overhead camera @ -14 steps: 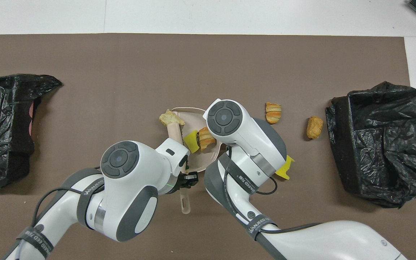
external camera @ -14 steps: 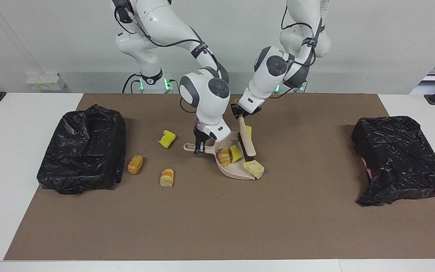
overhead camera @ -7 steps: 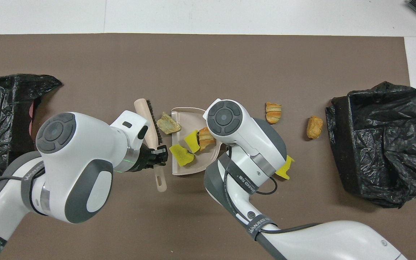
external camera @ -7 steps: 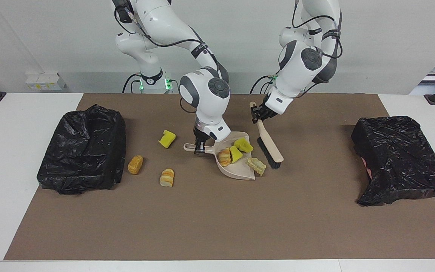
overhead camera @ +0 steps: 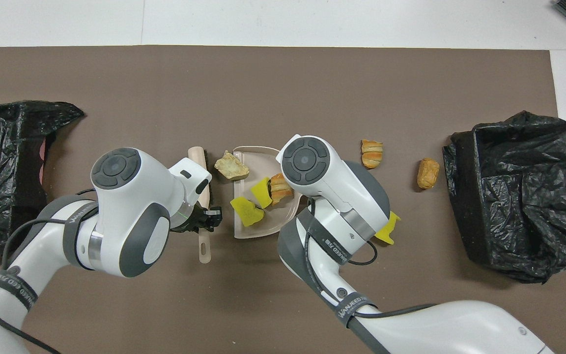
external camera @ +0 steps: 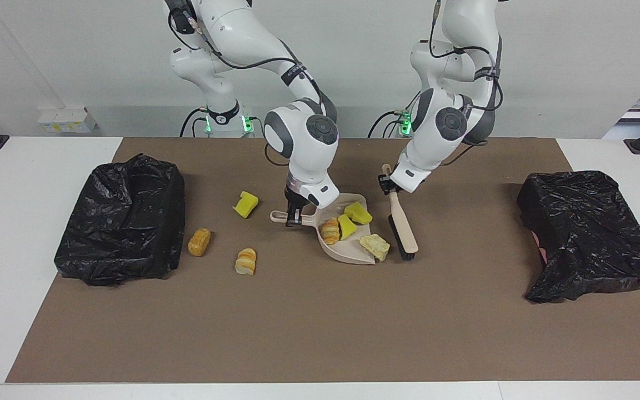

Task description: Sweep and dump trash in bin

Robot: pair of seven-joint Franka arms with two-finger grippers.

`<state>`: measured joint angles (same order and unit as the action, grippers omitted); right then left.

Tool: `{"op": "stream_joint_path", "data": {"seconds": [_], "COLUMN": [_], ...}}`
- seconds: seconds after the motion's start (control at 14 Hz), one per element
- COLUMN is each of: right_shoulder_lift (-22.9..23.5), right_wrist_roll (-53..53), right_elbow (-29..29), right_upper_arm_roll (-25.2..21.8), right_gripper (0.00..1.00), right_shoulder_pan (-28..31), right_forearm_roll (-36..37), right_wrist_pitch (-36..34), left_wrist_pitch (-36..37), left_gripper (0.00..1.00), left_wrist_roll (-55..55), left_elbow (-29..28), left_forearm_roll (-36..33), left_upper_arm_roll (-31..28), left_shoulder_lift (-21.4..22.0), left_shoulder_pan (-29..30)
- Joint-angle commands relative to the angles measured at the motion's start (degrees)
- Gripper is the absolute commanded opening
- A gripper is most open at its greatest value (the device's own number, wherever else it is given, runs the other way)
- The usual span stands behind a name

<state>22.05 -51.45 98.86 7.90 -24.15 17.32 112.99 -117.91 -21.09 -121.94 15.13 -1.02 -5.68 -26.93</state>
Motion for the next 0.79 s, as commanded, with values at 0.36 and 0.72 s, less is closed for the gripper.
{"op": "stream_joint_path", "data": {"seconds": [0.36,0.72], "right_shoulder_lift": [-1.4,-1.1], "right_wrist_roll": [-0.9,-2.0], "right_elbow": [1.6,1.3], "right_upper_arm_roll": [0.6,0.6], "right_gripper": [0.0,0.0], "right_shoulder_pan": [0.5,1.4], "right_forearm_roll": [0.9,0.4], "right_wrist_pitch": [-0.6,0.6], "left_wrist_pitch": [-0.4,0.1], "left_gripper": [0.0,0.0], "left_wrist_roll": [13.0,4.4], "left_elbow": [0.2,0.9], "left_forearm_roll": [-0.5,-0.8], "left_upper_arm_roll": [0.1,-0.5], "left_shoulder_lift": [0.8,0.7], "left_shoulder_pan": [-6.6,-1.7]}}
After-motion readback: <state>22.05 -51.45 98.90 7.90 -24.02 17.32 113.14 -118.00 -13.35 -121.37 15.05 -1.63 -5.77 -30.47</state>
